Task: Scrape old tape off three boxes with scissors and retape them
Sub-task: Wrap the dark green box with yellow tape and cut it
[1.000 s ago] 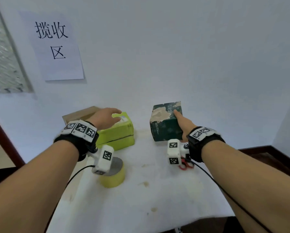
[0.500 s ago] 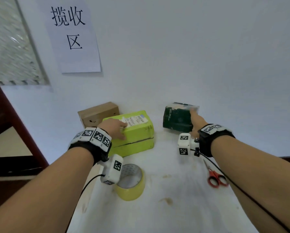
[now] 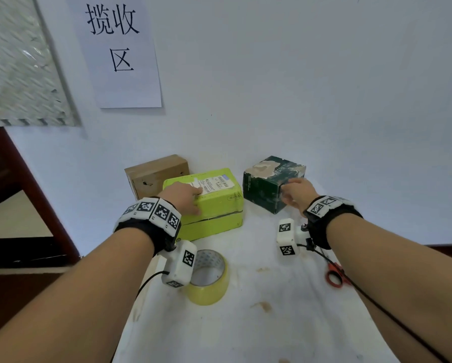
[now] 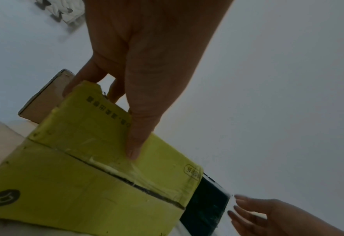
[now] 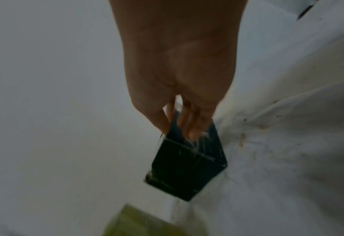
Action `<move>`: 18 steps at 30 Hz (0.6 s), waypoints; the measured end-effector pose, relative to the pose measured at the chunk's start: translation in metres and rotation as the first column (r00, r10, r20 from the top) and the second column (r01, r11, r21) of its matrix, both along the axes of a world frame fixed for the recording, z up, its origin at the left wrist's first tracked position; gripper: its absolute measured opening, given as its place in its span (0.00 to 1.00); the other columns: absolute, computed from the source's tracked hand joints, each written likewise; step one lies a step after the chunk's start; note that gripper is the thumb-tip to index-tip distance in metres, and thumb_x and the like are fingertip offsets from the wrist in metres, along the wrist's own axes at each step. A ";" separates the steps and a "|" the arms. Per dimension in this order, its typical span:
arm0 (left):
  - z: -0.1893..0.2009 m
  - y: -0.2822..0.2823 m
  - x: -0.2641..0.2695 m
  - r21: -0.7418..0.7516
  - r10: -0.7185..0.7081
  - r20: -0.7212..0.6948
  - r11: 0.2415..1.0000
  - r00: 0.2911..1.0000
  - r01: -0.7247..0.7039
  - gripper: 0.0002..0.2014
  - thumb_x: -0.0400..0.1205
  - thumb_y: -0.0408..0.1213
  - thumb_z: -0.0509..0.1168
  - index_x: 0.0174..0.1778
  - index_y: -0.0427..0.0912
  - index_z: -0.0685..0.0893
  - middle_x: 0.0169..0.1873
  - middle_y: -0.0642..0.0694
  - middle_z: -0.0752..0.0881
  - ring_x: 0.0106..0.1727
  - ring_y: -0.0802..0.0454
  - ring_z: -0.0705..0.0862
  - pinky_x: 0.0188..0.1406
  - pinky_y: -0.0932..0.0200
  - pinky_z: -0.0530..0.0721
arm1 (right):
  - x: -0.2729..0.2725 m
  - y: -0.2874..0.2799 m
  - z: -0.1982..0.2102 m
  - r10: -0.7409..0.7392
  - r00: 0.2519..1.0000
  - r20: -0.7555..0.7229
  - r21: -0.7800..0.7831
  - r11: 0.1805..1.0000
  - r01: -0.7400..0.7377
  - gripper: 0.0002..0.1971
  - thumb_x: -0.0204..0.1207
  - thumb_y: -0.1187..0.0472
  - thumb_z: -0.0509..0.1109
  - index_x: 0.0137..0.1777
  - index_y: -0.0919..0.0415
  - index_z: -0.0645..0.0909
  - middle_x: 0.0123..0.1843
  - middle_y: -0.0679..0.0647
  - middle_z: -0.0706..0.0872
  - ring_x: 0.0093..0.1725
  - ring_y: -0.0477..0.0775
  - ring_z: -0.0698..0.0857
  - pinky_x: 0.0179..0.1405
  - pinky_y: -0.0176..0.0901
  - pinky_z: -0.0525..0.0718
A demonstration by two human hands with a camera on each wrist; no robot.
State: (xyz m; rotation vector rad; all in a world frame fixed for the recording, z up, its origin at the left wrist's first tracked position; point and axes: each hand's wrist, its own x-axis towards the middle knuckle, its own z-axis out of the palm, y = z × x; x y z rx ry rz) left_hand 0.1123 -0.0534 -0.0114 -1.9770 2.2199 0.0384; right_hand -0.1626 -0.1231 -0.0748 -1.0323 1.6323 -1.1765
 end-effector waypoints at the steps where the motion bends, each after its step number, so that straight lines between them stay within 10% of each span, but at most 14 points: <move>1: -0.001 0.000 0.000 -0.002 -0.001 0.000 1.000 1.000 0.001 0.33 0.83 0.49 0.65 0.83 0.51 0.60 0.78 0.44 0.71 0.77 0.45 0.70 0.69 0.55 0.74 | 0.002 -0.001 0.001 0.012 0.988 -0.153 -0.071 0.997 -0.023 0.11 0.75 0.75 0.65 0.52 0.60 0.78 0.52 0.59 0.80 0.47 0.54 0.82 0.48 0.45 0.86; 6: -0.003 -0.005 -0.001 0.000 0.011 -0.002 1.000 1.000 -0.011 0.33 0.83 0.49 0.65 0.83 0.52 0.60 0.78 0.44 0.69 0.77 0.45 0.70 0.70 0.55 0.73 | 0.012 -0.004 0.004 0.211 0.751 -0.625 0.015 0.966 -0.260 0.27 0.73 0.73 0.67 0.70 0.51 0.77 0.78 0.56 0.64 0.76 0.59 0.68 0.72 0.50 0.71; 11: -0.003 -0.010 -0.002 0.012 0.038 -0.008 0.999 0.999 -0.038 0.33 0.82 0.49 0.67 0.83 0.52 0.62 0.80 0.45 0.68 0.78 0.45 0.68 0.71 0.54 0.72 | 0.018 -0.012 0.006 0.207 0.569 -0.796 0.061 0.962 -0.266 0.26 0.79 0.67 0.64 0.78 0.57 0.69 0.81 0.60 0.61 0.76 0.61 0.69 0.73 0.47 0.70; 18: -0.007 -0.017 0.000 -0.008 0.047 -0.025 0.999 0.999 -0.047 0.32 0.81 0.48 0.68 0.81 0.54 0.64 0.77 0.44 0.71 0.75 0.44 0.71 0.69 0.50 0.76 | 0.027 -0.035 0.015 0.173 0.619 -0.766 0.113 0.984 -0.135 0.24 0.80 0.70 0.59 0.77 0.66 0.68 0.78 0.64 0.68 0.72 0.64 0.75 0.70 0.50 0.76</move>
